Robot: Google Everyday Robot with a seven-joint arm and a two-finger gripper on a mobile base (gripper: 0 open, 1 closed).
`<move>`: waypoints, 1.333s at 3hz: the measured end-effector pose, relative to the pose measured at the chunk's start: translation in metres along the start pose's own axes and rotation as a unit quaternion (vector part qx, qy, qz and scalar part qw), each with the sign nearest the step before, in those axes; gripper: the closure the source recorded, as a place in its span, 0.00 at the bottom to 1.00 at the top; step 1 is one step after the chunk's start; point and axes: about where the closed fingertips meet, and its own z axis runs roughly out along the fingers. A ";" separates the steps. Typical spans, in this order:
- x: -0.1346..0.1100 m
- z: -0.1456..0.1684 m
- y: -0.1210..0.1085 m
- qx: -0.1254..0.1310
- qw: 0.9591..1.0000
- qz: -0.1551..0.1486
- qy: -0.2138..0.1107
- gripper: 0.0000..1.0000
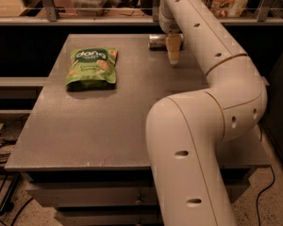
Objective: Place redbull can upright
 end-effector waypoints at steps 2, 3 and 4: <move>-0.009 0.006 0.000 -0.004 1.000 -0.006 -0.013 0.00; -0.013 0.007 0.001 -0.009 1.000 -0.012 -0.016 0.00; -0.016 0.012 0.006 -0.021 0.999 -0.019 -0.022 0.00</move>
Offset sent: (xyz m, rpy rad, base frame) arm 0.0034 0.0082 0.0052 0.0164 0.0368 0.0225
